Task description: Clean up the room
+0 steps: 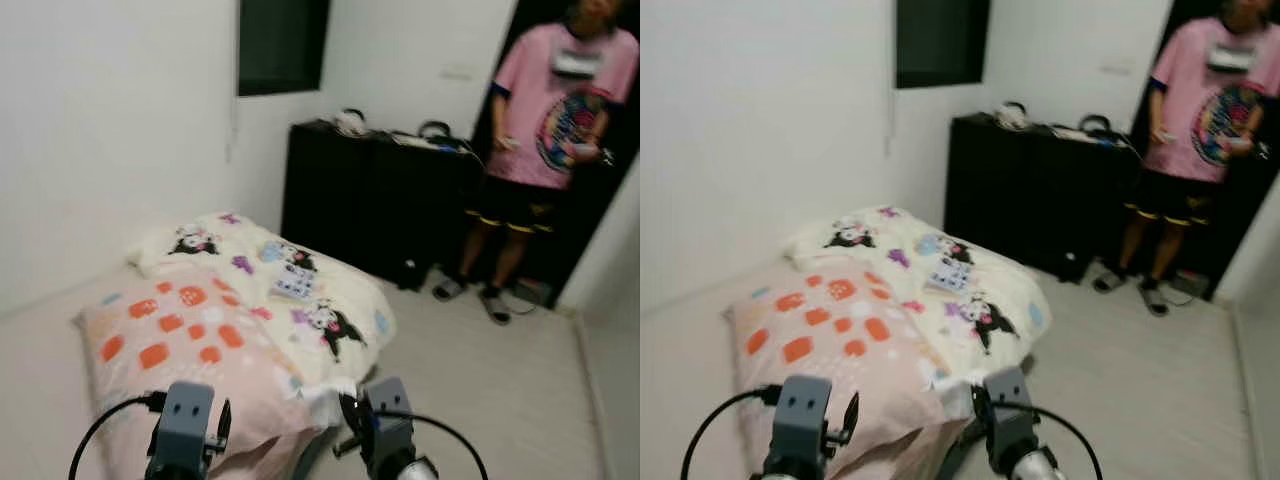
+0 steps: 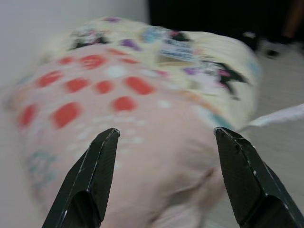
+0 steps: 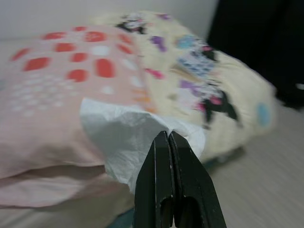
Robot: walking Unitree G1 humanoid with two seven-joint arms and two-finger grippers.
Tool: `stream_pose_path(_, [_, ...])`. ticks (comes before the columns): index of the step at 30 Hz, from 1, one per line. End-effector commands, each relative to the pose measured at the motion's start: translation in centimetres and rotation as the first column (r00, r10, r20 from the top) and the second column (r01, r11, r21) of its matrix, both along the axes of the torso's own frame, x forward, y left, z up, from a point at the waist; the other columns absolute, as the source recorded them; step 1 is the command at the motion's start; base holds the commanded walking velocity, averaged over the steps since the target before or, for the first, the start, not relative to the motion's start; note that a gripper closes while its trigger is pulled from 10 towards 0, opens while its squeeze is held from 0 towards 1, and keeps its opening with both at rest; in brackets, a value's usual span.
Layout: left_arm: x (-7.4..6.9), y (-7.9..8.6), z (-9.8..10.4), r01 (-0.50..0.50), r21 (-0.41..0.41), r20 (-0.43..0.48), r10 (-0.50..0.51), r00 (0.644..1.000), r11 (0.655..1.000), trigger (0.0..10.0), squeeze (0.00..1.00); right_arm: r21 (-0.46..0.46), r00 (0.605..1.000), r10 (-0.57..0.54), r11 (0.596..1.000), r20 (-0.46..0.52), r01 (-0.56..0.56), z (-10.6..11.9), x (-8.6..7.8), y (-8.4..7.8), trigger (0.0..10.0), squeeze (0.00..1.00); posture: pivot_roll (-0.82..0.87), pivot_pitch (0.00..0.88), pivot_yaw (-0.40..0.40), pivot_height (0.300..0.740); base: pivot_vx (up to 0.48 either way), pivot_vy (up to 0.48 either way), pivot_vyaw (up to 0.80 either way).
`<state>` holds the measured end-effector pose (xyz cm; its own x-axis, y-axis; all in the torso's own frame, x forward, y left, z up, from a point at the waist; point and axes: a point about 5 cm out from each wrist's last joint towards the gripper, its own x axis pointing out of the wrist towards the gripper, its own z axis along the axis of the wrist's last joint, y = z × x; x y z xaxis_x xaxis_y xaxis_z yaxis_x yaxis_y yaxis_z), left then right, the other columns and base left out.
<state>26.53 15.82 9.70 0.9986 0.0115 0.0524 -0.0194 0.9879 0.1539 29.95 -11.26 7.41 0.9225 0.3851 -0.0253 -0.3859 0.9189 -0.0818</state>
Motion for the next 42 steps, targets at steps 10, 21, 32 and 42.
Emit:
stream_pose_path(10, [-0.3,0.3,-2.0,-0.014,0.057,-0.100,0.019,0.995,0.998,10.0,0.00,-0.038,0.992,-0.044,0.999,-0.122,0.039,-2.5,-0.6,-0.4,10.0,0.00,0.08,0.089,-0.103,0.740,0.000,0.000,-0.80])
stream_pose_path(21, [-0.5,0.1,-3.1,-0.009,0.062,-0.137,0.017,0.990,0.998,10.0,0.00,-0.061,0.986,-0.067,0.996,-0.151,0.059,-3.4,-0.9,-0.8,10.0,0.00,0.09,0.086,-0.080,0.740,0.000,0.000,-0.80])
stream_pose_path(32, [0.1,0.9,-3.3,0.080,0.137,-0.169,-0.056,0.984,0.987,10.0,0.00,-0.040,0.973,-0.136,0.991,-0.184,0.131,-4.6,-1.4,-0.1,10.0,0.00,0.13,0.068,0.014,0.740,0.000,0.000,-0.80])
stream_pose_path(42, [0.3,1.1,-3.7,0.102,0.159,-0.186,-0.071,0.980,0.982,10.0,0.00,-0.049,0.967,-0.163,0.987,-0.197,0.156,-5.3,-1.9,-0.5,10.0,0.00,0.11,0.050,0.023,0.740,0.000,0.000,-0.80])
